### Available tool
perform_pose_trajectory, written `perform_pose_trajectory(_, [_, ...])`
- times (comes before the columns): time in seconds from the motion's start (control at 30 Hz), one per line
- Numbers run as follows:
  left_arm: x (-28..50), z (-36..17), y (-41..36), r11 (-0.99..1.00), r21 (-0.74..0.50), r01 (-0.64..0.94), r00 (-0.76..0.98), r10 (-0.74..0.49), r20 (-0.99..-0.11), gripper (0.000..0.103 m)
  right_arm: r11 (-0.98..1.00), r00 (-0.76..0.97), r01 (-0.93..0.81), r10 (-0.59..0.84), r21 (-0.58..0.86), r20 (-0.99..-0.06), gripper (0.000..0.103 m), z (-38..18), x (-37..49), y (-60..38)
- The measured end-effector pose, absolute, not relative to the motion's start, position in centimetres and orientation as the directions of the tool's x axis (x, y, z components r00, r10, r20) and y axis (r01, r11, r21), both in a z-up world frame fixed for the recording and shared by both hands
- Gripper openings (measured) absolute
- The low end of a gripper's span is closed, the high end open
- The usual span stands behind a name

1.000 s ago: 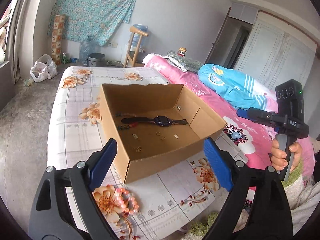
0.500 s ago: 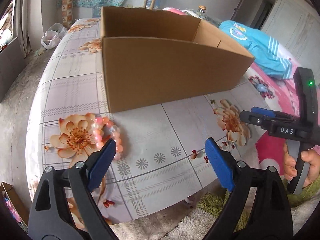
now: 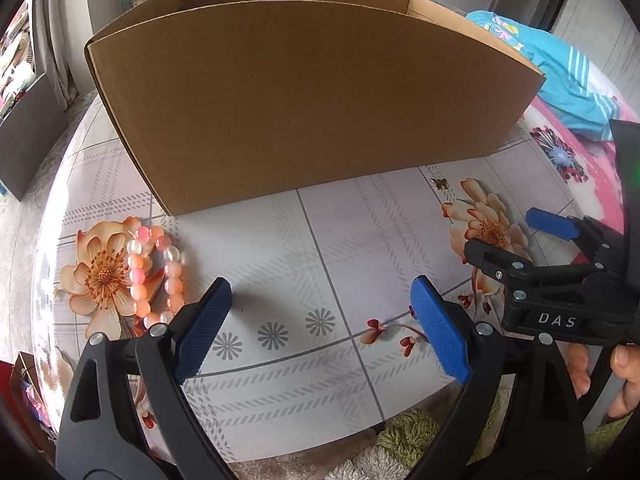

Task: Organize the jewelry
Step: 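Move the open left gripper to the pink bead bracelet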

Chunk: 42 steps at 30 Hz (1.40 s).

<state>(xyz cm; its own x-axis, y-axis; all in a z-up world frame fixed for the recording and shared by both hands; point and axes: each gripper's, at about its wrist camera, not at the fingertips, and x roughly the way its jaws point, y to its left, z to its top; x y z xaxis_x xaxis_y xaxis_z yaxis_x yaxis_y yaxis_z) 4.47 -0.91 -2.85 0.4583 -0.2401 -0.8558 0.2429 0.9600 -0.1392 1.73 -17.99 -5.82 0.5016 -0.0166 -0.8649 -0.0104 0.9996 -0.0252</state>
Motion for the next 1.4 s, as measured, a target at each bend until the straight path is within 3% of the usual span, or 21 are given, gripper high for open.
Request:
perform_pose_trajectory(0.33, [5.1,-3.3,-3.0,0.965,-0.081,0.249,0.465,-0.192,-0.864,0.095,1.000,0.494,-0.015,-0.012,-0.022,-0.870,0.097,-6.0,2.0,-18.2])
perform_pose_trajectory(0.67, [5.3,-3.9,-4.9,0.966,-0.006,0.257,0.466,-0.130,-0.875,0.095,0.998,0.491,-0.014,-0.041,-0.055,-0.870,0.097,-5.9,2.6,-18.4])
perform_pose_trajectory(1.4, [5.0,-4.1,-5.1,0.974,0.000,0.228,0.489,-0.115,-0.865,0.096,1.000,0.544,-0.014,-0.016,-0.028,-0.839,0.097,-6.2,2.9,-19.2])
